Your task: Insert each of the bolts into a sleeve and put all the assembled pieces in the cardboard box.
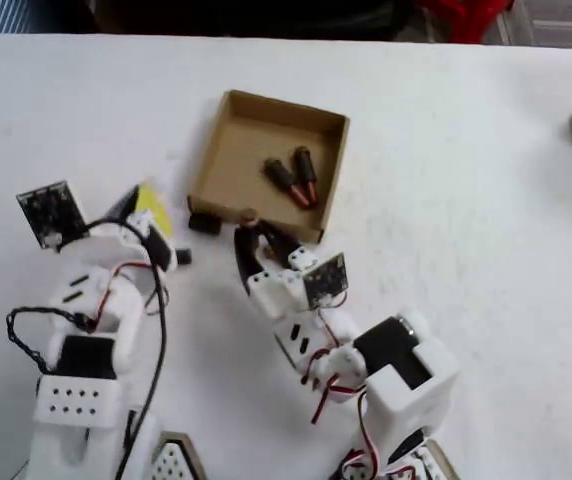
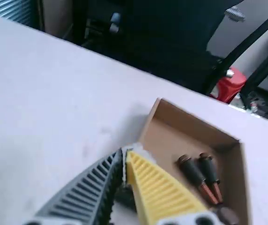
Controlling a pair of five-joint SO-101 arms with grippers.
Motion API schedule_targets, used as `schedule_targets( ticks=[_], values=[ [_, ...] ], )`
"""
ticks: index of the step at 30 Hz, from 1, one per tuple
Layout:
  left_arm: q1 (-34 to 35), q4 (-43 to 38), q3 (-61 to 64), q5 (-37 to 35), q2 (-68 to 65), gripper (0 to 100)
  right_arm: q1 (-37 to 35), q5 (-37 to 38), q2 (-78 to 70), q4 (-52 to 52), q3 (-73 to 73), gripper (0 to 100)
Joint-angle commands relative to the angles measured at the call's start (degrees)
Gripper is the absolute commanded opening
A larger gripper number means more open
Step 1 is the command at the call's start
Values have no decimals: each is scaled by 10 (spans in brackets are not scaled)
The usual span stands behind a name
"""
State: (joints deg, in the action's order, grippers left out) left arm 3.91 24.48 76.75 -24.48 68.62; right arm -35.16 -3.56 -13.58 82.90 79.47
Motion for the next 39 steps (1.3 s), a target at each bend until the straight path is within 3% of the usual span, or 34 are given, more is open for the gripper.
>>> schedule_targets(
  ticks=[1, 6, 13, 16, 22, 30, 39],
  values=[
    [28, 1, 44, 33, 11, 23, 12, 6, 15, -23, -11, 16],
    [30, 40, 98, 109, 12, 23, 49, 6, 81, -140, -27, 16],
    [27, 39, 161, 223, 15, 23, 109, 7, 292, -419, -27, 21],
    [15, 40, 164, 236, 15, 23, 117, 11, 383, -534, -27, 21],
    [15, 39, 164, 237, 15, 23, 125, 129, 505, -790, -73, 18],
    [17, 38, 162, 237, 15, 23, 168, 133, 480, -1095, -308, 21],
    [57, -1, 164, 237, 15, 23, 149, 150, 318, -1178, -527, 22]
  ],
)
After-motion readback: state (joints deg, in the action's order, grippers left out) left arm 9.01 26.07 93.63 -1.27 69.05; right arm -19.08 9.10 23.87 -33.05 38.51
